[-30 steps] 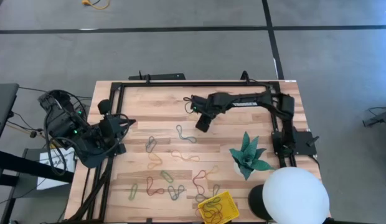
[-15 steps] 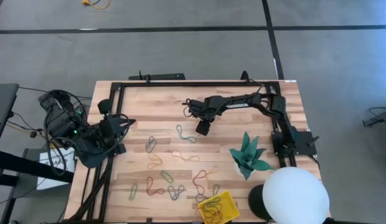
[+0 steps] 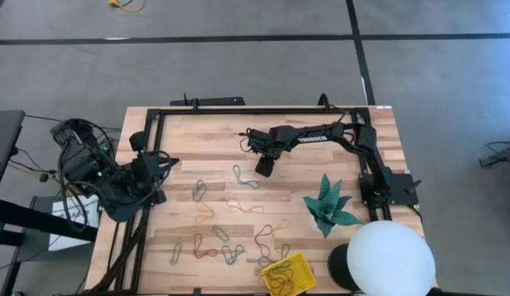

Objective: Pick and place items into bin
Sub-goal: Put the yellow rubber band into the yellow bin

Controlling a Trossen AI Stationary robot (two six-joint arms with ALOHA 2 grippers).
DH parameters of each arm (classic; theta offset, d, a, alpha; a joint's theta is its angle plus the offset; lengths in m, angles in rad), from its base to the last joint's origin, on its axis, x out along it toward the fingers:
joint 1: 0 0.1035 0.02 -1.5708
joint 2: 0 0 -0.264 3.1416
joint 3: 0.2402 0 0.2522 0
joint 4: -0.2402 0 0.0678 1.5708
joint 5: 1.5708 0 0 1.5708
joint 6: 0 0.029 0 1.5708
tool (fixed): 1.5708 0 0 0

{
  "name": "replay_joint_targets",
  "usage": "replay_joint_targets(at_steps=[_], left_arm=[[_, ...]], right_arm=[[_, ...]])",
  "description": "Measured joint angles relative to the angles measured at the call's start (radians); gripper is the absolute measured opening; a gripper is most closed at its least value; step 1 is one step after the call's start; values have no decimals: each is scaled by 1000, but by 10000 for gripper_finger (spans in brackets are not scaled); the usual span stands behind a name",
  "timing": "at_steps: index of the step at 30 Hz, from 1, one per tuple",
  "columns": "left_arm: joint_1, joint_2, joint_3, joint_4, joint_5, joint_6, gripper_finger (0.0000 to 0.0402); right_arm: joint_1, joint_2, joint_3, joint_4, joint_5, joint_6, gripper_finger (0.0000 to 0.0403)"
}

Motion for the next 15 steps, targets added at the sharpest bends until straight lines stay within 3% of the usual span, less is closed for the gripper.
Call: replay_joint_targets(at_steps=[6, 10, 15], left_arm=[[0, 0, 0, 0, 0, -5, 0], [0, 0, 0, 0, 1, -5, 0], [0, 0, 0, 0, 1, 3, 0]], right_arm=[[-7, 13, 0, 14, -31, 4, 133], [2, 5, -5, 55, -115, 0, 101], [38, 14, -4, 99, -14, -18, 66]])
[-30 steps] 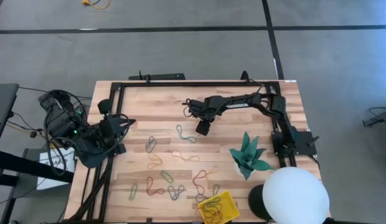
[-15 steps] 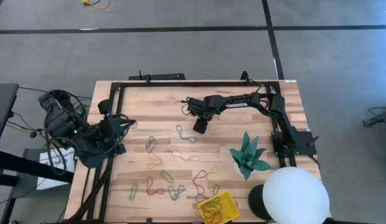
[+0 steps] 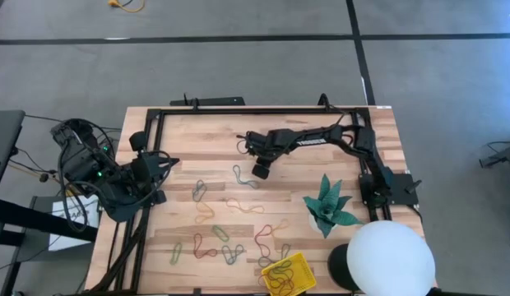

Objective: Pick and place items into bin
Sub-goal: Put the yellow rubber band into the yellow bin

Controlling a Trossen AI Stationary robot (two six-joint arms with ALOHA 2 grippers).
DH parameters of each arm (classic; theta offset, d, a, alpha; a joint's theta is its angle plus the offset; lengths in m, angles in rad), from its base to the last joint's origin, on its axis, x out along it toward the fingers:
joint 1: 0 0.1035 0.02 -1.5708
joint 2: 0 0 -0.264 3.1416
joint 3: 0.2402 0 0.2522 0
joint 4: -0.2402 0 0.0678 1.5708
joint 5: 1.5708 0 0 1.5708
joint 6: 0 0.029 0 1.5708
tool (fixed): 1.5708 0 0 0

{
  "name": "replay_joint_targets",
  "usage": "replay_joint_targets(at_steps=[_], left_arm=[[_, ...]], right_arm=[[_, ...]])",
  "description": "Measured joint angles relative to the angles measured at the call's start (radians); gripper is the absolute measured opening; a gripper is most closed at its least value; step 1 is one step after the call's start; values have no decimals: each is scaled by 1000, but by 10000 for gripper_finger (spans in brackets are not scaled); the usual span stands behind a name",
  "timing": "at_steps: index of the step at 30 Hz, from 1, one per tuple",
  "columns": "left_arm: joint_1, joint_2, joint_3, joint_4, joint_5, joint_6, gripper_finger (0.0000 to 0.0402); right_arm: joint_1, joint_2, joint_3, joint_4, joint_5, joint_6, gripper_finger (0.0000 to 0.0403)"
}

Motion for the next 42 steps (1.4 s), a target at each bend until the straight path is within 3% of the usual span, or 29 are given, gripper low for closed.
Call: replay_joint_targets(at_steps=[5, 13, 19, 24, 30, 35, 42], left_arm=[[0, 0, 0, 0, 0, 0, 0], [0, 0, 0, 0, 0, -1, 0], [0, 0, 0, 0, 12, -12, 0], [0, 0, 0, 0, 29, -15, 0], [0, 0, 0, 0, 32, -16, 0], [0, 0, 0, 1, 31, -17, 0], [0, 0, 0, 48, 33, -22, 0]], right_arm=[[12, 2, 0, 12, 4, 0, 9], [56, -60, 18, -65, 5, 27, 2], [120, -210, 57, -147, -5, 83, 1], [269, -347, 58, -262, -124, 195, 0], [518, -461, 58, -327, -212, 190, 0], [707, -496, 58, -233, -152, 152, 0], [793, -461, 61, -89, -127, 176, 0]])
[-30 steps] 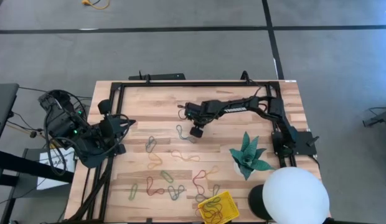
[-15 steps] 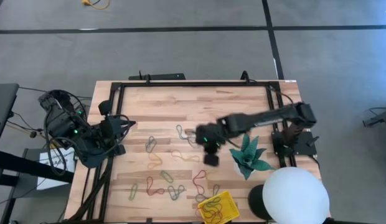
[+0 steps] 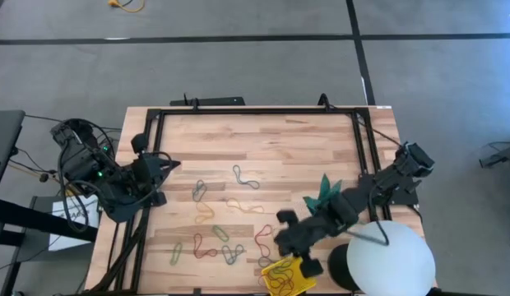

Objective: Pick and place items into bin
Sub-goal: Put the yellow rubber band into the yellow bin

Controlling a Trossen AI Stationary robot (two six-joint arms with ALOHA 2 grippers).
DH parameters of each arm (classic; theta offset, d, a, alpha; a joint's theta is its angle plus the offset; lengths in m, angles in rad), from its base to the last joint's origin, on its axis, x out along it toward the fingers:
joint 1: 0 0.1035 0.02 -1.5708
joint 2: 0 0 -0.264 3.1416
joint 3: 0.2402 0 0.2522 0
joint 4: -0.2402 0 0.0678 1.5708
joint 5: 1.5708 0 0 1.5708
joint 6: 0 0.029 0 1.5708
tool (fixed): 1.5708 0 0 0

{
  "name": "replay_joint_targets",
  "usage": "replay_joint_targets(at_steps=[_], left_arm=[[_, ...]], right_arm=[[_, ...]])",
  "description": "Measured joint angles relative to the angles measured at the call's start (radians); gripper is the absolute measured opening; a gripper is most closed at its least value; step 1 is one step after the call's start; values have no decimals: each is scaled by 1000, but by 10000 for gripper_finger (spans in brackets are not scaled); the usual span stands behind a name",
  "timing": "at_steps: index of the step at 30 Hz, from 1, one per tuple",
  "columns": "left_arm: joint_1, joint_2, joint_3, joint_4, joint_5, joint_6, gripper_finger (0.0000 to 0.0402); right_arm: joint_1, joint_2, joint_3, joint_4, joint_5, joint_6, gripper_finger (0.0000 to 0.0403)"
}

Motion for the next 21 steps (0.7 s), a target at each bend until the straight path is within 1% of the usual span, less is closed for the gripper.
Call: replay_joint_targets(at_steps=[2, 4, 6, 9, 10, 13, 15, 18, 21], left_arm=[[0, 0, 0, 7, 1, 0, 0], [0, 0, 0, 15, 0, 0, 0], [0, 0, 0, 21, 0, 0, 0], [0, 0, 0, 22, 0, 0, 0], [0, 0, 0, 22, 1, 0, 0], [0, 0, 0, 22, 0, 0, 0], [0, 0, 0, 22, -2, 0, 0], [0, 0, 0, 22, -1, 0, 0], [0, 0, 0, 22, -1, 0, 0]], right_arm=[[21, 15, -5, -21, -11, 24, 0], [25, 43, 2, 7, -42, 45, 0], [40, 55, -6, -40, -63, 77, 0], [43, 88, 1, 4, -112, 135, 0], [52, 88, -4, -25, -127, 145, 0], [62, 104, 1, 14, -178, 148, 0], [62, 105, -3, 2, -206, 149, 0], [64, 104, -2, 49, -262, 142, 0], [64, 104, -2, 67, -270, 137, 0]])
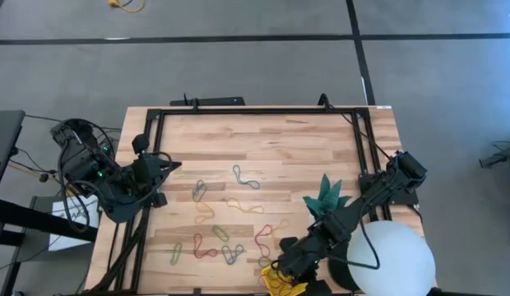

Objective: Pick and place items into bin
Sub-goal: Put the yellow rubber band into the yellow bin

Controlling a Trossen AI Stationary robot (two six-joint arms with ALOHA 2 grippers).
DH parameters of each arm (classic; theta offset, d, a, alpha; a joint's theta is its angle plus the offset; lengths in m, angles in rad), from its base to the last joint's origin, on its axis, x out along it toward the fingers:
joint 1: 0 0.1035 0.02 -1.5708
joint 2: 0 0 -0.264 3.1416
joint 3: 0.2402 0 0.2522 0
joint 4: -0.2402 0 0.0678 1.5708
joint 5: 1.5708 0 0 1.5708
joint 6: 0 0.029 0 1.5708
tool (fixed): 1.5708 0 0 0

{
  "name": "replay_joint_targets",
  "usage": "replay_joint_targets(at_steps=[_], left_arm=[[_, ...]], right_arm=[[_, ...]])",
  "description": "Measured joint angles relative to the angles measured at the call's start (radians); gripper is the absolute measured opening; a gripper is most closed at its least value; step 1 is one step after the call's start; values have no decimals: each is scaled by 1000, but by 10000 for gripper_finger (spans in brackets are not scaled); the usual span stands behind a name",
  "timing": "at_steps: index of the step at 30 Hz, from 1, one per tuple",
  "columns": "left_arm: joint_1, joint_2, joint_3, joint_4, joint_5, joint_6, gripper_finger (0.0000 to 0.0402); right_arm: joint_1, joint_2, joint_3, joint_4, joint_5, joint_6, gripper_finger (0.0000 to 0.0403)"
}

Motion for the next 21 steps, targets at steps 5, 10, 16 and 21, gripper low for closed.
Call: replay_joint_targets(at_steps=[5, 10, 16, 21], left_arm=[[0, 0, 0, 2, 0, 0, 0], [0, 0, 0, 4, 1, -1, 0], [0, 0, 0, 4, 2, -18, 0], [0, 0, 0, 4, 5, -30, 0]], right_arm=[[-4, 9, 1, -12, 12, 83, 0], [-5, 9, 1, -4, 17, 107, 0], [-5, 9, 1, 15, 18, 107, 0], [-5, 9, 1, 25, 19, 108, 13]])
